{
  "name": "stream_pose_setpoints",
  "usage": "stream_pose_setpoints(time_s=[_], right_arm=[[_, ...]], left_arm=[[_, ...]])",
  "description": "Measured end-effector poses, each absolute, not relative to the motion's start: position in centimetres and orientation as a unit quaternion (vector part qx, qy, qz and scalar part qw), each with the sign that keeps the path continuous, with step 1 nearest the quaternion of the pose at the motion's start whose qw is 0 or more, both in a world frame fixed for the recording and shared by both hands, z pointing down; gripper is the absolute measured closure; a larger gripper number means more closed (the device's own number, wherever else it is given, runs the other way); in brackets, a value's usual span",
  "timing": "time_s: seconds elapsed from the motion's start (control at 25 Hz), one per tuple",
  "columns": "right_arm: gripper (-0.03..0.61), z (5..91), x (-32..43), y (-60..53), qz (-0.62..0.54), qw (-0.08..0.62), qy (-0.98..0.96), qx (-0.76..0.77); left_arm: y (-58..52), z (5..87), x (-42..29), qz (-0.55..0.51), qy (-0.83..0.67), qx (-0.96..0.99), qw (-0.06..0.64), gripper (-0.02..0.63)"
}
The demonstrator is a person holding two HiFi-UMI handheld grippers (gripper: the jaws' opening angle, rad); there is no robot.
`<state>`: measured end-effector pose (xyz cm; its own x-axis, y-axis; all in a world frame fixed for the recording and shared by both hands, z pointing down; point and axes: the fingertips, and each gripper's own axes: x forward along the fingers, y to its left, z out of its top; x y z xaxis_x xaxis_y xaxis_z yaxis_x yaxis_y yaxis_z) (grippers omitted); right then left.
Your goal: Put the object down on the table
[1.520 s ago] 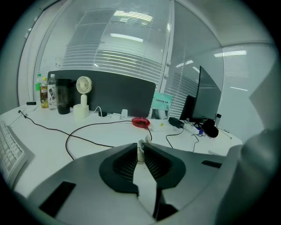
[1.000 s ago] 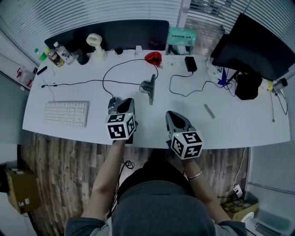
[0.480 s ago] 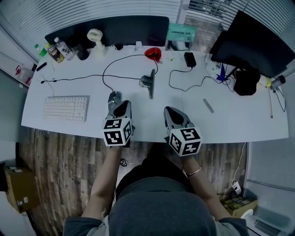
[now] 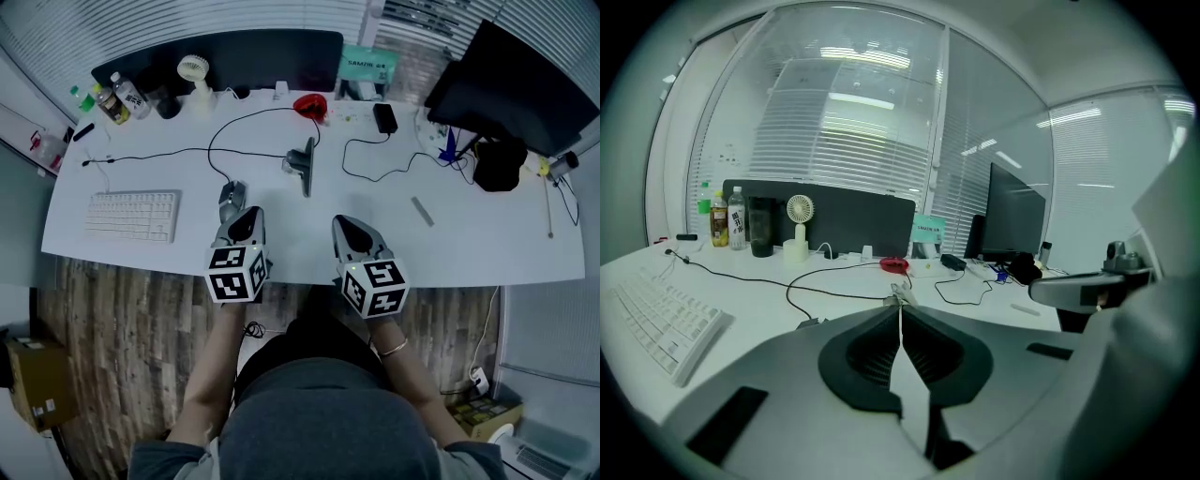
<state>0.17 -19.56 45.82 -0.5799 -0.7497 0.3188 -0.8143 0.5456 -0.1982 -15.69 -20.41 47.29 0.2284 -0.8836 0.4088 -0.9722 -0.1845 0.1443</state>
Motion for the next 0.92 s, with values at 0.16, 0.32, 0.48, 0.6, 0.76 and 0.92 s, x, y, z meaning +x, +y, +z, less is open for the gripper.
stream_pose_setpoints(time_s=[0.16, 0.32, 0.48, 0.6, 0.76, 0.92], right_arm=[[0.578, 45.72, -0.25, -19.44, 0.159, 0.099, -0.878, 0.441], [0.578, 45.60, -0.44, -19.51, 0.157, 0.101, -0.878, 0.441], [0.577, 45.61, -0.44, -19.53, 0.156, 0.103, -0.877, 0.442], [0.578, 45.71, -0.31, -19.57, 0.156, 0.105, -0.876, 0.443], [0.577, 45.77, -0.22, -19.69, 0.155, 0.105, -0.876, 0.444], [0.578, 46.00, -0.26, -19.72, 0.158, 0.107, -0.875, 0.444]], left_arm=[[-20.25, 47.14, -15.80, 0.120, -0.611, 0.761, 0.183, 0.586], [-20.10, 47.15, -15.98, 0.122, -0.616, 0.757, 0.179, 0.586], [-20.10, 47.36, -16.14, 0.118, -0.616, 0.756, 0.187, 0.586], [-20.13, 47.52, -16.09, 0.119, -0.615, 0.756, 0.189, 0.586], [-20.28, 47.60, -15.92, 0.119, -0.614, 0.757, 0.190, 0.586], [-20.39, 47.70, -15.71, 0.120, -0.612, 0.758, 0.191, 0.586]])
